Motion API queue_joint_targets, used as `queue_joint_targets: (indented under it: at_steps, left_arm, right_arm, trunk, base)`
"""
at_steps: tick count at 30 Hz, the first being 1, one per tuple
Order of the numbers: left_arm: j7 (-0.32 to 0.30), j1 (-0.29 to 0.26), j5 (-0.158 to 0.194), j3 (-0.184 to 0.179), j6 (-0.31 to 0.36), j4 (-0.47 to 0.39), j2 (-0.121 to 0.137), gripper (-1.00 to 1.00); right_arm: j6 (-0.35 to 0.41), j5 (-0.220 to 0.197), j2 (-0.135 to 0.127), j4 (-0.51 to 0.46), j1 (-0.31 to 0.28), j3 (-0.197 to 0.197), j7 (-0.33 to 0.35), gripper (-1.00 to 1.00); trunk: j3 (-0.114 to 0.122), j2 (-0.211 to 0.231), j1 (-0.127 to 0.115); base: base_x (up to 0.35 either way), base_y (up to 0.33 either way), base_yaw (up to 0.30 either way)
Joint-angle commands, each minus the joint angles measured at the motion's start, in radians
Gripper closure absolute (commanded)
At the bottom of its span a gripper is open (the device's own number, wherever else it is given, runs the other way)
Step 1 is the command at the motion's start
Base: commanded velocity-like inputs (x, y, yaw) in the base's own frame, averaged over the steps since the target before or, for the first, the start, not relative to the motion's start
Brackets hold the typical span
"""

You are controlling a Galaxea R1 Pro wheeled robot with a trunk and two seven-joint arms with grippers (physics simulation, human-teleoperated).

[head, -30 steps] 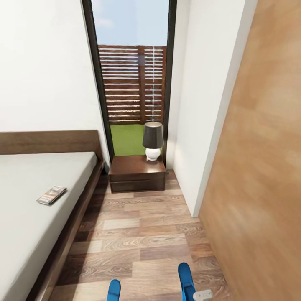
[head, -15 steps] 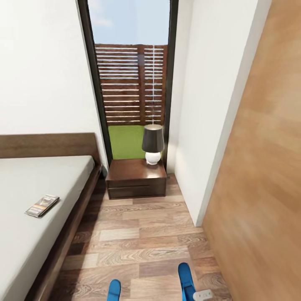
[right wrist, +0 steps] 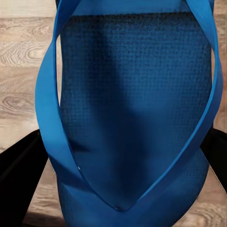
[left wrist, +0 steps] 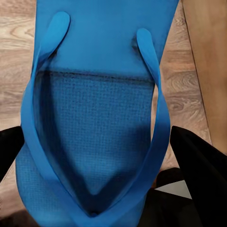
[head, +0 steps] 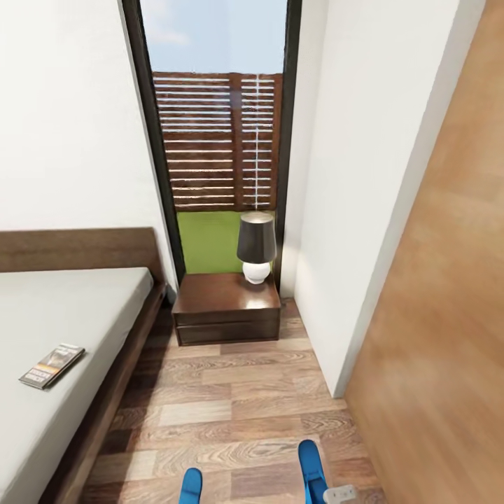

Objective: In the bedroom, move the book from the bed onto either nightstand, and place the two sandals side by side next to the bed.

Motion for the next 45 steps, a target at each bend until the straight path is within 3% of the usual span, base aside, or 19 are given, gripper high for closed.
queue_joint_targets:
  at_steps: [1,45]
  left_arm:
    - [0.000,-0.001,0.009,-0.008,-0.005,0.001,0.001,1.00]
    - [0.000,-0.001,0.009,-0.009,-0.005,0.001,0.001,1.00]
  right_arm:
    - [-0.007,-0.009,0.000,0.005,-0.002,0.006,0.005,1.00]
    - [-0.007,-0.009,0.000,0.004,-0.002,0.006,0.005,1.00]
  trunk:
    - [-0.001,-0.001,0.001]
    - [-0.001,-0.001,0.001]
  base:
    - [0.312,0.000,0.000]
    - [0.312,0.000,0.000]
